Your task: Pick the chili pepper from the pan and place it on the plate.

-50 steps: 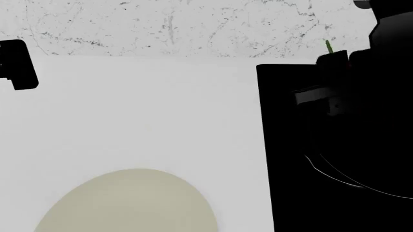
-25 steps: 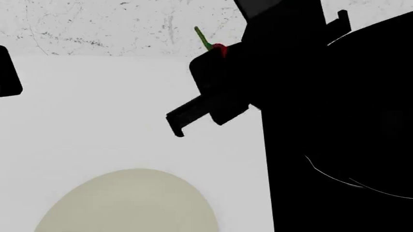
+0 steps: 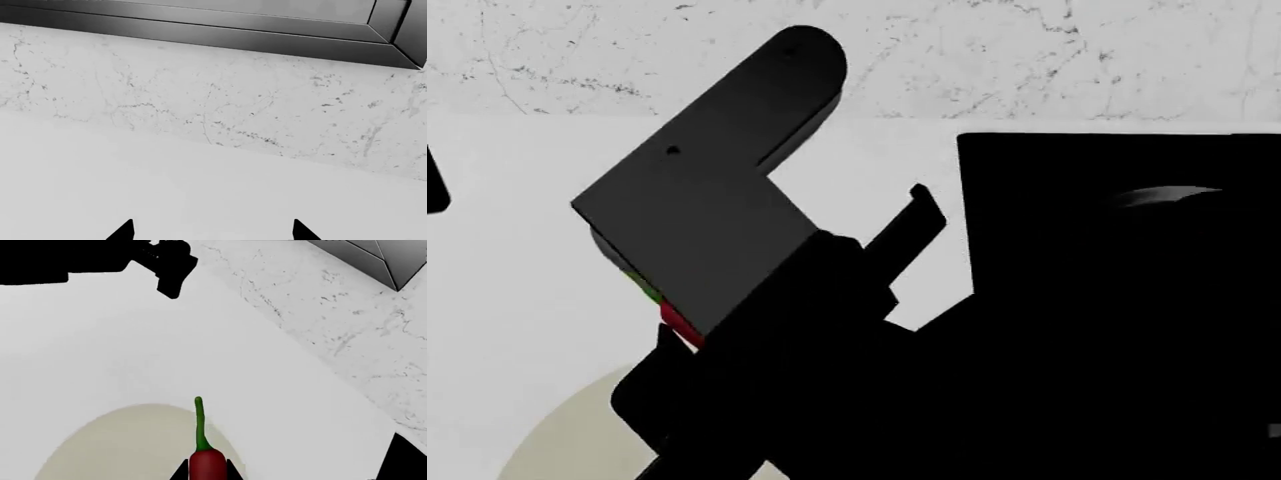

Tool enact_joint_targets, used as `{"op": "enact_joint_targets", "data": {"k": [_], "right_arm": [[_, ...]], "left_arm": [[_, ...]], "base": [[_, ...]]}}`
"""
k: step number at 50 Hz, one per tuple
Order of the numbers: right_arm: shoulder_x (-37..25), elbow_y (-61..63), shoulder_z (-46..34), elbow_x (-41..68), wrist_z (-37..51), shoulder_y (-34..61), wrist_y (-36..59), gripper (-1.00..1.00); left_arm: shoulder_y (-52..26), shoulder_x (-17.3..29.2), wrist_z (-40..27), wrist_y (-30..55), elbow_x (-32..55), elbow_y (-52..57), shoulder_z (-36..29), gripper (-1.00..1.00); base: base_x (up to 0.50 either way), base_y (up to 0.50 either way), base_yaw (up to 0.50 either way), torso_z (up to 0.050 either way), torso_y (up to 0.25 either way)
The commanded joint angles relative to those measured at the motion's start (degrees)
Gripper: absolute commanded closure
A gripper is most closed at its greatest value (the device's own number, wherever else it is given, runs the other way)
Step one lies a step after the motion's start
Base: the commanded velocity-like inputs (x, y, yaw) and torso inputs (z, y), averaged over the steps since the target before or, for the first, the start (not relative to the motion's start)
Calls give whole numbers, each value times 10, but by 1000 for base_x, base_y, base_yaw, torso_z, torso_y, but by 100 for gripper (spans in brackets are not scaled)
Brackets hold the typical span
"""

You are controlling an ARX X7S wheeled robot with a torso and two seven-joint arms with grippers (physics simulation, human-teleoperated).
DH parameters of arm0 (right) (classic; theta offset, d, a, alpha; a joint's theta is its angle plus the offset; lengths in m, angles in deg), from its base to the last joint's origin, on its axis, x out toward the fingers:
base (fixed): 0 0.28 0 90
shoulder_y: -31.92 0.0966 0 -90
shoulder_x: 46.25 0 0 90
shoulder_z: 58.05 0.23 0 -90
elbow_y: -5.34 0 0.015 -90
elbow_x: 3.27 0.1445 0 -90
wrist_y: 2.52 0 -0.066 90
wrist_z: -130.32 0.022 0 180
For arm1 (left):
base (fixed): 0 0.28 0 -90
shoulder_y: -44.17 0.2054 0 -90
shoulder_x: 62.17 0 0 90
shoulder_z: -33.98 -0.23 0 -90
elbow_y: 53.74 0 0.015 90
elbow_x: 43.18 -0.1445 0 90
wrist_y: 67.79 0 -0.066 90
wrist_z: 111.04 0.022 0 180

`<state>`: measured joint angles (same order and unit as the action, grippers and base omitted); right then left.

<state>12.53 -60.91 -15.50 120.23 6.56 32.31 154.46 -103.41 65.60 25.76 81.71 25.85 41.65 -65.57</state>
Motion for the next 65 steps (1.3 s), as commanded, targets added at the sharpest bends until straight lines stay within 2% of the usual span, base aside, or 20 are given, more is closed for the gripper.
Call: {"op": "enact_joint_targets", "data": {"k": [1, 23, 65], "right_arm": [[18, 70, -20, 28, 31, -29, -24, 100], [31, 105, -37, 4, 24, -83, -36, 100], [22, 62, -28, -104, -72, -140, -13, 100]], "left_arm": [[13, 4, 4, -9, -3, -1, 2, -100], [25, 2, 20, -26, -17, -15, -6, -100], [39, -2, 46, -53, -40, -38, -21, -100]], "base": [[0, 0, 0, 0, 0], [0, 0, 0, 0, 0], [0, 0, 0, 0, 0]]}}
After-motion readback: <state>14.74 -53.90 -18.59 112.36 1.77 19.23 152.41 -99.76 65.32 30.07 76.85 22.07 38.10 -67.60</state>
